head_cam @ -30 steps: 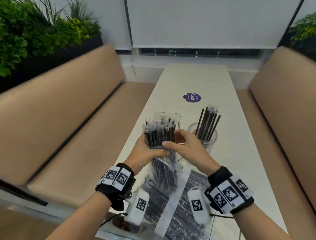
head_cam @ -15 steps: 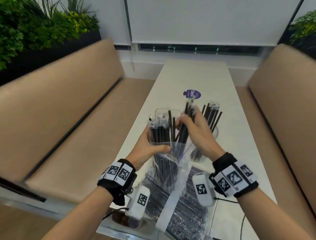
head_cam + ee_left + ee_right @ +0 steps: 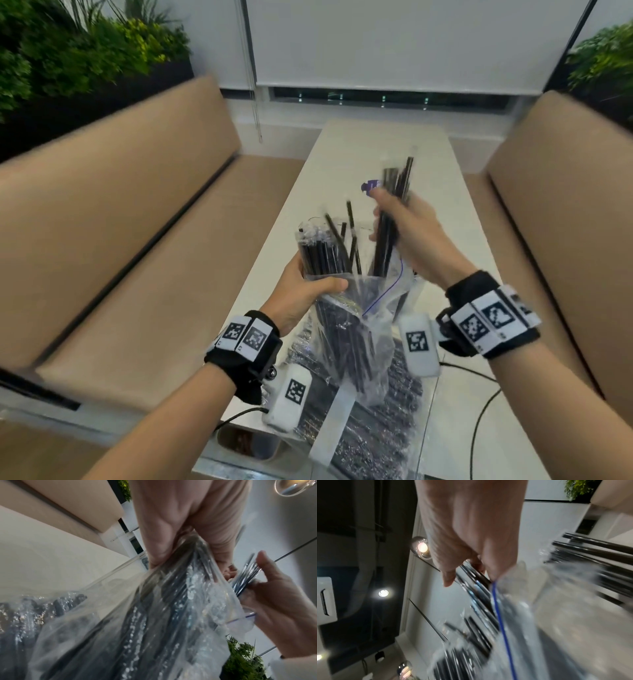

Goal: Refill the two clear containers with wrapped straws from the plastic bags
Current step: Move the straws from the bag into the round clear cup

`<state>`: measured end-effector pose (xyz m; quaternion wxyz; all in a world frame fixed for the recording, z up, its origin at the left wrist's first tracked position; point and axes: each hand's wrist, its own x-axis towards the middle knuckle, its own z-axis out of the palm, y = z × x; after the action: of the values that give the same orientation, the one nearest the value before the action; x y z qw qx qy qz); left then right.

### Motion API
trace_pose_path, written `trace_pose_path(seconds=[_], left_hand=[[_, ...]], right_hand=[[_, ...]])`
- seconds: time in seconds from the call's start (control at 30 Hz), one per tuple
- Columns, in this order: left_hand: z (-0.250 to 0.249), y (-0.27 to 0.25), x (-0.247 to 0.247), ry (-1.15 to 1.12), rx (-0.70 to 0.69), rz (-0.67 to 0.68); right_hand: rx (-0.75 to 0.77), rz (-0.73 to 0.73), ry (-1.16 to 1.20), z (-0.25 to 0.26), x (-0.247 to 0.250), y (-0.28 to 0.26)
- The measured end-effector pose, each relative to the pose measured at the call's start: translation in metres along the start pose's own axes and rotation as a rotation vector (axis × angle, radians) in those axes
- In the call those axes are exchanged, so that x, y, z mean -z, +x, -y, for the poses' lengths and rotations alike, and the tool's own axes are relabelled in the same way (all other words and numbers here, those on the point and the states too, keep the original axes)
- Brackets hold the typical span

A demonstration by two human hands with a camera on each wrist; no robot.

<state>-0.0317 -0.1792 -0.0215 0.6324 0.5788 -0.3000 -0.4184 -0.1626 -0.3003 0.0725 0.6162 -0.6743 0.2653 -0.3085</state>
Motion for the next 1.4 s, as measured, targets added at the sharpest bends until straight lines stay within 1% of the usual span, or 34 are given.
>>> trace_pose_path(seconds=[0.07, 0.17, 0.2, 0.33, 0.4, 0.47, 0.57, 0.67, 0.7, 0.77, 0.83, 0.87, 0.93, 0.97, 1.03, 1.13, 1.2, 1.27, 1.33, 1.4], left_hand=[[-0.001, 0.001, -0.002, -0.007, -0.007, -0.02], [-0.002, 0.002, -0.003, -0.02, -0.007, -0.029], [-0.002, 0.002, -0.003, -0.027, -0.004, -0.028], [-0.002, 0.002, 0.001, -0.035, -0.001, -0.009], [-0.003, 0.003, 0.003, -0.032, -0.001, -0.019], [-0.004, 0.005, 0.004, -0.03, -0.006, -0.038], [-0.004, 0.007, 0.005, -0.004, -0.008, -0.04], [-0.001, 0.008, 0.008, 0.107, -0.037, -0.029], [0.0, 0.007, 0.009, 0.136, -0.046, -0.024], [0.001, 0.005, 0.011, 0.158, -0.048, -0.018], [0.003, 0.003, 0.015, 0.154, -0.04, -0.014], [0.003, 0.001, 0.017, 0.149, -0.035, -0.014], [0.003, -0.003, 0.021, 0.138, -0.025, -0.026], [0.003, -0.004, 0.023, 0.134, -0.023, -0.032], [0.004, -0.005, 0.026, 0.13, -0.019, -0.037], [0.005, -0.007, 0.029, 0.118, -0.011, -0.036], [0.005, -0.01, 0.03, 0.116, -0.011, -0.032], [0.005, -0.011, 0.031, 0.109, -0.011, -0.027], [0.004, -0.012, 0.03, 0.101, -0.008, -0.033], [0.004, -0.013, 0.029, 0.1, -0.007, -0.039]], right_hand=[[0.004, 0.055, -0.167, -0.018, -0.007, -0.008], [-0.005, 0.143, -0.266, -0.037, -0.01, -0.011], [-0.005, 0.151, -0.297, -0.041, -0.01, -0.011], [-0.008, 0.084, -0.312, -0.049, -0.007, -0.006], [0.01, 0.081, -0.294, -0.045, -0.005, -0.003], [0.044, 0.066, -0.219, -0.035, -0.003, 0.001], [0.082, -0.019, -0.025, -0.013, 0.006, 0.013], [0.128, -0.081, 0.146, 0.014, 0.025, 0.027], [0.148, -0.102, 0.177, 0.025, 0.033, 0.03], [0.205, -0.198, 0.227, 0.052, 0.051, 0.034], [0.296, -0.302, 0.297, 0.08, 0.074, 0.037], [0.34, -0.329, 0.318, 0.092, 0.085, 0.037], [0.383, -0.346, 0.242, 0.098, 0.097, 0.039], [0.392, -0.344, 0.153, 0.094, 0.094, 0.039], [0.374, -0.346, -0.03, 0.068, 0.081, 0.042], [0.292, -0.319, -0.22, 0.009, 0.056, 0.045], [0.243, -0.334, -0.309, -0.028, 0.048, 0.041], [0.201, -0.396, -0.275, -0.05, 0.045, 0.035], [0.177, -0.469, -0.175, -0.053, 0.046, 0.033], [0.194, -0.495, -0.105, -0.048, 0.054, 0.036]])
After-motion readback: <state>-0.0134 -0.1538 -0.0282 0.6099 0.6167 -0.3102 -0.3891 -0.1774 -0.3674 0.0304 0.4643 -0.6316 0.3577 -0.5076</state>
